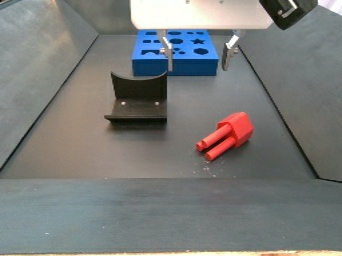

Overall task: Pick up the 3 prong object. Move up. Place the 3 prong object on the fixture. Regrasp the 3 prong object. Move to above the board. Insert the 3 prong object.
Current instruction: Pick up the 3 prong object.

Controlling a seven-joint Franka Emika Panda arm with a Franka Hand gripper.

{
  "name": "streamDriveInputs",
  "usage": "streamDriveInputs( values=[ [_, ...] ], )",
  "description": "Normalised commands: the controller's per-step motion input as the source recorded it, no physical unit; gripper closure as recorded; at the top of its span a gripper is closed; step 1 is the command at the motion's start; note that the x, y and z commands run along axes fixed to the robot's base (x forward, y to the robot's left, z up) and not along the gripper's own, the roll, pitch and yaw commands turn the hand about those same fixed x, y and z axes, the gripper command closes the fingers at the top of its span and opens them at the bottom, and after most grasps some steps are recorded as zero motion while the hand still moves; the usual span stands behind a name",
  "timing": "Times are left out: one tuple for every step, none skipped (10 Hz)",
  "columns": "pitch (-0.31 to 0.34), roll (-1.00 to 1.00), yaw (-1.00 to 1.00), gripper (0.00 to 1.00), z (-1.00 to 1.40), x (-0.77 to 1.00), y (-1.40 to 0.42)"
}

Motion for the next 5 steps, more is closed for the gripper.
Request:
streamDriveInputs(
  values=[
    [-0.037,0.00,0.00,0.00,-0.03,-0.02,0.01],
    [-0.206,0.00,-0.01,0.00,-0.16,0.04,0.00],
    [-0.123,0.00,-0.06,0.00,-0.18,-0.05,0.07],
    [-0.209,0.00,-0.35,0.00,-0.17,-0.42,0.17],
    [-0.240,0.00,-0.56,0.00,-0.27,-0.52,0.23]
  ],
)
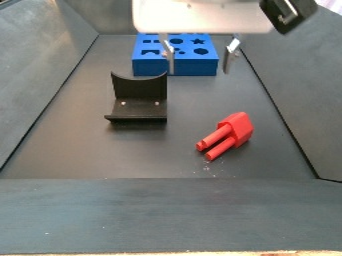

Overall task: Pick up the 3 prong object. Move up. Place the 3 prong object on the fixture. Regrasp the 3 prong object. Move to above the board. Insert the 3 prong object.
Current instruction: Pick up the 3 prong object.

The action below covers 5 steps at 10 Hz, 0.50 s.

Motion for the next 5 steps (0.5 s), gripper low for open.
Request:
streamDriveInputs(
  values=[
    [-0.057,0.02,-0.64,0.00,-0.35,-0.48,0.22],
    [0.000,0.10,-0.67,0.00,-0.36,-0.42,0.18],
    [0.000,0.11,-0.67,0.00,-0.37,-0.39,0.18],
    [0.000,0.12,-0.68,0.00,-0.37,-0.39,0.17],
    [0.000,0.14,-0.76,0.00,-0.36,-0.31,0.11]
  ],
)
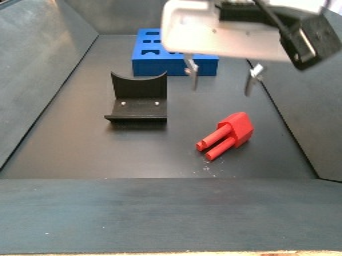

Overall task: Pick up the 3 prong object. Move up. Place the 3 prong object on the fixture. Regrasp the 3 prong object. Move to above the board. Insert the 3 prong object.
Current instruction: Pick up the 3 prong object.

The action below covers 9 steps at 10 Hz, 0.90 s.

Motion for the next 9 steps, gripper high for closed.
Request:
streamDriveInputs(
  values=[
    [0.051,0.19,-0.75,0.00,-0.35,-0.22,0.11],
    [0.054,0.17,-0.75,0.00,-0.33,-0.19,0.13],
    [0.057,0.16,-0.75,0.00,-0.34,-0.19,0.13],
    [0.066,0.25,-0.56,0.00,-0.41,-0.12,0.31],
    [0.049,0.23,-0.56,0.00,-0.42,-0.12,0.32],
    [0.009,0.17,-0.71,0.00,-0.45,0.00,0.24],
    [0.000,0.19,-0.80,0.00,-0.45,0.00,0.15],
    [0.000,0.13,-0.86,0.00,-0.48,-0.02,0.11],
    [-0.103,0.01,-0.87,0.00,-0.48,-0.05,0.03]
  ],
)
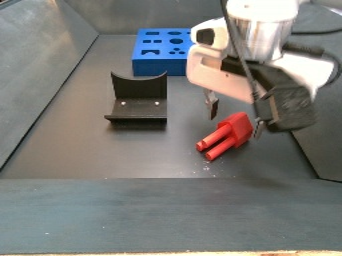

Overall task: Pick up the 3 prong object. Move up. Place the 3 prong object on the fixture. Regrasp the 3 prong object. Move to above the board. Insert the 3 prong object.
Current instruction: Pick up the 3 prong object.

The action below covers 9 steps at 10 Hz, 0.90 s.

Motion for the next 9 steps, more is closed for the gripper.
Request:
streamDriveInputs(
  values=[
    [-0.071,0.00,-0.55,0.00,-0.19,-0.09,0.07],
    [0.000,0.00,0.00,1.00,0.00,0.00,0.00],
    [0.000,0.00,0.00,1.00,0.00,0.00,0.00],
    [0.000,0.00,0.00,1.00,0.00,0.00,0.00],
    [0.000,0.00,0.00,1.00,0.00,0.00,0.00],
    [0.000,0.00,0.00,1.00,0.00,0.00,0.00],
    [0.000,0.00,0.00,1.00,0.00,0.00,0.00],
    [0.000,0.00,0.00,1.00,0.00,0.00,0.00],
    [0.000,0.00,0.00,1.00,0.00,0.00,0.00]
  ],
)
